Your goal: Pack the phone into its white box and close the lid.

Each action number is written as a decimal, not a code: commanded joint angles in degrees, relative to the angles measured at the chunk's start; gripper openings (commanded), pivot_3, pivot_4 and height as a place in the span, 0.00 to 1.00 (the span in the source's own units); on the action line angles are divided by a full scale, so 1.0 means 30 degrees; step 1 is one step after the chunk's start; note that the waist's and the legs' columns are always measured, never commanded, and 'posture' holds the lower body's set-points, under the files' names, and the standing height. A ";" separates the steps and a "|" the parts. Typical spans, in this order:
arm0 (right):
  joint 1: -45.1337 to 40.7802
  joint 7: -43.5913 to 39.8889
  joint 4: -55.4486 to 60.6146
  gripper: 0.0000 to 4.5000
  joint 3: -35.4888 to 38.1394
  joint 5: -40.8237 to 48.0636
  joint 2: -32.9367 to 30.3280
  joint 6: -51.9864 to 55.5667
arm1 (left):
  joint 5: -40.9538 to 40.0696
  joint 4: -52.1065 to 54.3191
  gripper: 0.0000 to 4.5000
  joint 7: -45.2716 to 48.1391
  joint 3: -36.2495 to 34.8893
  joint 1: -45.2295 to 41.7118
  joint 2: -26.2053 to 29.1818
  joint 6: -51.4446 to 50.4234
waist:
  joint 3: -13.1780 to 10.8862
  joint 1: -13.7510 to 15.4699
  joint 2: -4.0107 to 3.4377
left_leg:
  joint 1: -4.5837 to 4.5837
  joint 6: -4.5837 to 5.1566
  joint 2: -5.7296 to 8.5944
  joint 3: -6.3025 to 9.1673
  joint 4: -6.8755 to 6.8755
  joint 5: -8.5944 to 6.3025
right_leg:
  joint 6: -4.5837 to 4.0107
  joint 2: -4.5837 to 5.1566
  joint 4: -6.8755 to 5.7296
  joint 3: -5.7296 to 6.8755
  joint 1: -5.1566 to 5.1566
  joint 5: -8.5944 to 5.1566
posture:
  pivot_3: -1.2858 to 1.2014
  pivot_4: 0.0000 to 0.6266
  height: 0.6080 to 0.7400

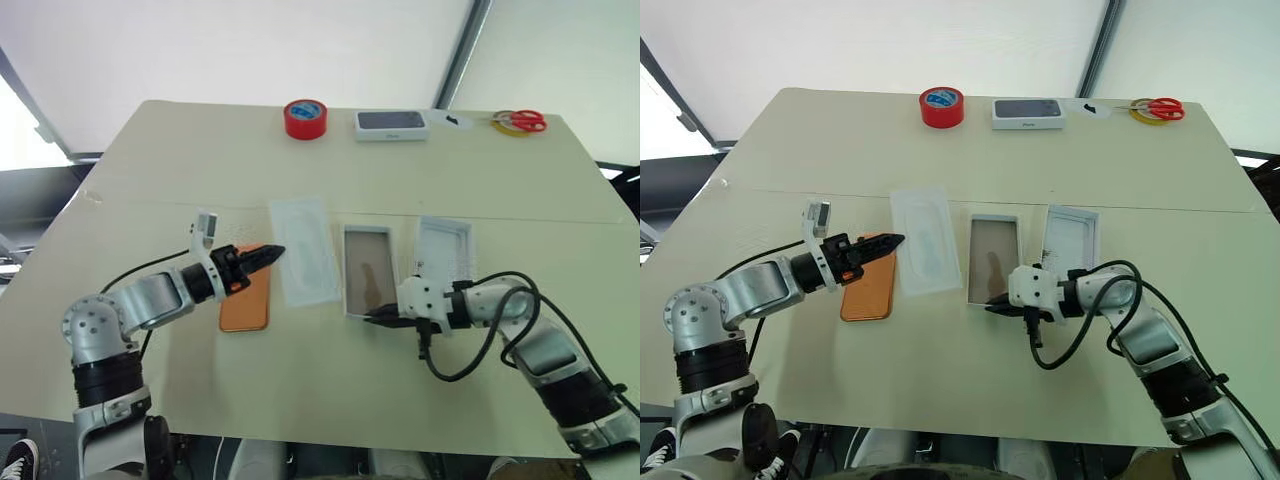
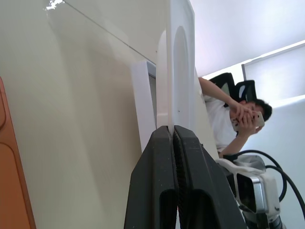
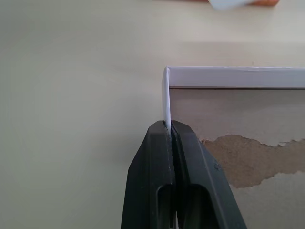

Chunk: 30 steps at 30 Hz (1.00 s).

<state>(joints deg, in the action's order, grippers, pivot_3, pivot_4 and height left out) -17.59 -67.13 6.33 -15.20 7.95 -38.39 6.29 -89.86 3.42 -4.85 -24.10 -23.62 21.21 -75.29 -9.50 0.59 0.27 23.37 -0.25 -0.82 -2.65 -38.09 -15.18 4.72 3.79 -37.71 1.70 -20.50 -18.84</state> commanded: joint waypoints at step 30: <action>0.0223 0.0499 -0.1887 0.54 0.4458 0.1804 -0.2204 0.0145 | 0.7364 -0.3724 0.00 0.7782 0.6024 -0.3475 -0.0281 0.3402 | -0.0011 0.0009 0.0016 | 0.0016 0.0011 0.0002 -0.0013 0.0019 -0.0001 | 0.0000 -0.0023 0.0038 0.0002 -0.0002 0.0001 | 0.52 0.24 1.00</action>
<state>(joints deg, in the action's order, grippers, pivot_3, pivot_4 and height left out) -16.91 -66.01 -0.53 -3.57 12.55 -44.57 7.26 -69.26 -7.19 15.55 -6.98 -32.92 20.55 -65.45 -9.53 0.62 0.32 23.42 -0.22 -0.82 -2.69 -38.03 -15.19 4.72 3.72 -37.59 1.70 -20.50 -18.84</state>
